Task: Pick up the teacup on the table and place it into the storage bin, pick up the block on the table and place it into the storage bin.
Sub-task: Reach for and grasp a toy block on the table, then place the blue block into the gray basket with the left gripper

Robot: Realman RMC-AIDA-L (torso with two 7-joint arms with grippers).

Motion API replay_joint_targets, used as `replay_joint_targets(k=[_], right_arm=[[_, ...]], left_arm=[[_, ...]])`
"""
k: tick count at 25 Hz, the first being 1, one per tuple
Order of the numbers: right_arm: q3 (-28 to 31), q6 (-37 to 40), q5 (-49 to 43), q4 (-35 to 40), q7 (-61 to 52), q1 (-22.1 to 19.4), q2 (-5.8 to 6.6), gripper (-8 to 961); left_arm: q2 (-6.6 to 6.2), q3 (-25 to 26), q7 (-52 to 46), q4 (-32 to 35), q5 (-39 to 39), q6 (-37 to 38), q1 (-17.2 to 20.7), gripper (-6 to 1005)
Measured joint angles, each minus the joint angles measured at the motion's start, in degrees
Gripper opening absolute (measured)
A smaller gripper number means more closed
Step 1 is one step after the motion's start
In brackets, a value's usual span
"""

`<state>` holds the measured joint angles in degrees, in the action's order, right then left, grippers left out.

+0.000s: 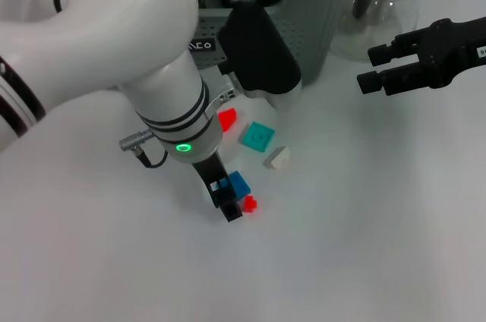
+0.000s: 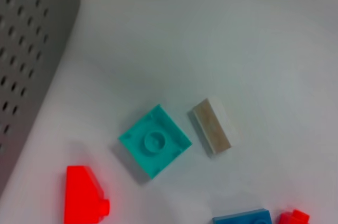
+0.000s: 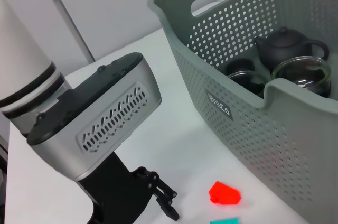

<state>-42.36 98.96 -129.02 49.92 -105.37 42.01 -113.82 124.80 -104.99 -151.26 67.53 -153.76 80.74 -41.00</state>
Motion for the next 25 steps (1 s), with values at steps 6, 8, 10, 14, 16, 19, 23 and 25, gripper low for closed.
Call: replay_joint_targets(k=[6,8,10,14,16,19,23,25], right_arm=[[0.00,0.00,0.00,0.00,0.04,0.00,0.00,687],[0.00,0.00,0.00,0.00,0.04,0.00,0.00,687],[0.00,0.00,0.00,0.00,0.05,0.00,0.01,687],[0.00,0.00,0.00,0.00,0.07,0.00,0.00,687],[0.00,0.00,0.00,0.00,0.07,0.00,0.00,687],[0.00,0.00,0.00,0.00,0.08,0.00,0.00,687],[0.00,0.00,0.00,0.00,0.08,0.00,0.00,687],[0.00,0.00,0.00,0.00,0.08,0.00,0.00,687]], left_arm=[[0.00,-0.61,0.00,-0.52,0.09,-0.33,-0.21,857],[0.00,-0.63,0.00,-0.54,0.14,-0.59,-0.22,857],[0.00,-0.63,0.00,-0.57,0.19,-0.84,-0.22,857],[0.00,-0.63,0.00,-0.64,0.28,-0.97,-0.22,856],[0.00,-0.61,-0.03,-0.65,0.29,-1.02,-0.23,856],[0.00,-0.63,-0.13,-0.72,0.30,-1.04,-0.26,856],[0.00,-0.97,-0.19,-0.74,0.32,-1.04,-0.33,740],[0.00,-1.00,-0.43,-0.73,0.41,-1.04,-0.33,662]])
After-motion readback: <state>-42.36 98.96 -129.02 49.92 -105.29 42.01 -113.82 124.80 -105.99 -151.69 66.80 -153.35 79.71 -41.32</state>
